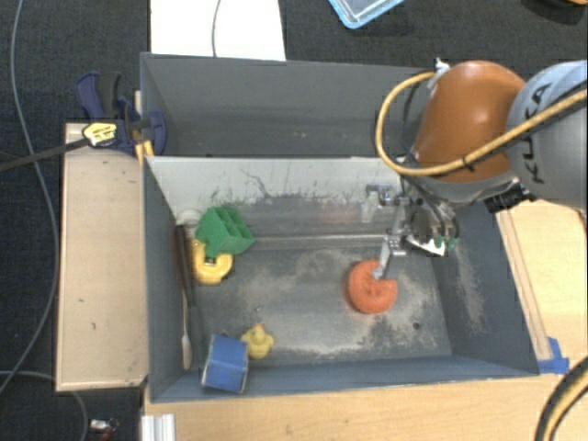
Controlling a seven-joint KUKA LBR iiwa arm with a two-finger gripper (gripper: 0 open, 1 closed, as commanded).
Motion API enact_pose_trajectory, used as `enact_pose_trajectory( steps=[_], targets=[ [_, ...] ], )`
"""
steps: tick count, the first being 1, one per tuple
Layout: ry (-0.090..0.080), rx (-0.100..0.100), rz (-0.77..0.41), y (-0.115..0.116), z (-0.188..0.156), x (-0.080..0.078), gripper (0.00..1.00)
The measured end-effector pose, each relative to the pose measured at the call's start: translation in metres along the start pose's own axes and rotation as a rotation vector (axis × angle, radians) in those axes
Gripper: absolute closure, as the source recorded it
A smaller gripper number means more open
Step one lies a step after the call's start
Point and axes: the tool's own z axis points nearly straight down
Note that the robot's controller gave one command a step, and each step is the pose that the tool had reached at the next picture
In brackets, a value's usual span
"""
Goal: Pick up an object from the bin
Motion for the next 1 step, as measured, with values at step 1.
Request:
enact_pose_trajectory(
  steps=[1],
  targets=[
    [-0.007, 0.000, 0.000, 0.0000, -0.0038, -0.0017, 0.00]
  ],
)
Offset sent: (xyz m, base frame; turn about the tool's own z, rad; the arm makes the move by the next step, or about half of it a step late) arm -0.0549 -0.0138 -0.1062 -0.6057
